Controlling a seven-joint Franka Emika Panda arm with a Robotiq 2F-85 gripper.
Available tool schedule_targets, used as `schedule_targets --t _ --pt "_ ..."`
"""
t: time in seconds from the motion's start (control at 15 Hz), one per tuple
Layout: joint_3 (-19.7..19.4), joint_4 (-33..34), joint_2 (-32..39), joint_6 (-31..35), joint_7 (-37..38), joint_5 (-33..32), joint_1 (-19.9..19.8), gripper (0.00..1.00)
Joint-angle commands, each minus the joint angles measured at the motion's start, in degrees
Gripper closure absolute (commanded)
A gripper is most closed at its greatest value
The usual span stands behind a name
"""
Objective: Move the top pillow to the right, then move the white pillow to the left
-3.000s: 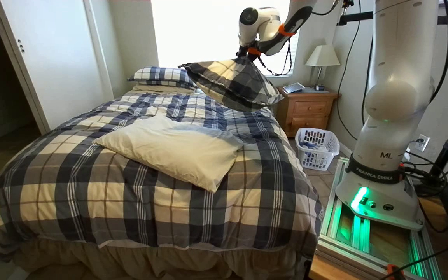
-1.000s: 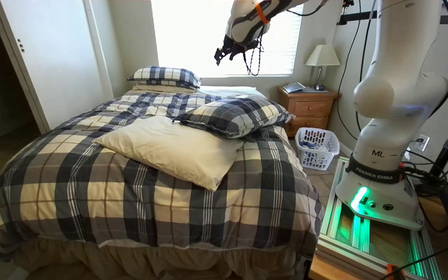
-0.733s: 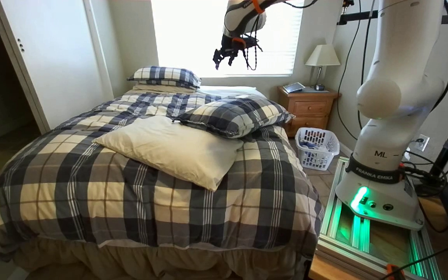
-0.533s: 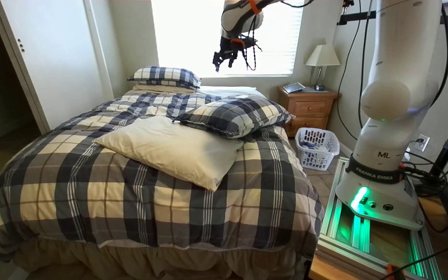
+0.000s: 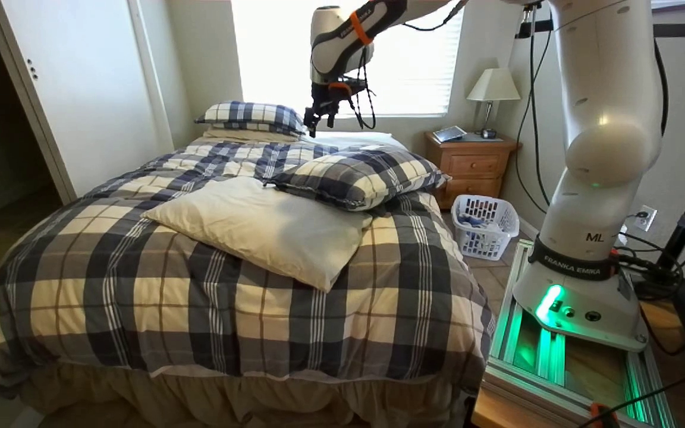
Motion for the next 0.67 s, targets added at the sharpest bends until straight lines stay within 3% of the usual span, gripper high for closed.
schedule_targets --t 0.0,0.13,0.2,0.6 --pt "0.11 4.25 5.39 -1.48 -0.88 0.11 3.69 0.0" --pt "0.66 5.23 8.01 -1.81 -1.63 -0.17 5.67 0.0" --pt "-0.25 2.07 5.03 -0.17 -0.52 0.52 5.08 0.0" --pt "-0.01 3.87 7.69 -0.28 -0.8 0.43 6.35 0.0"
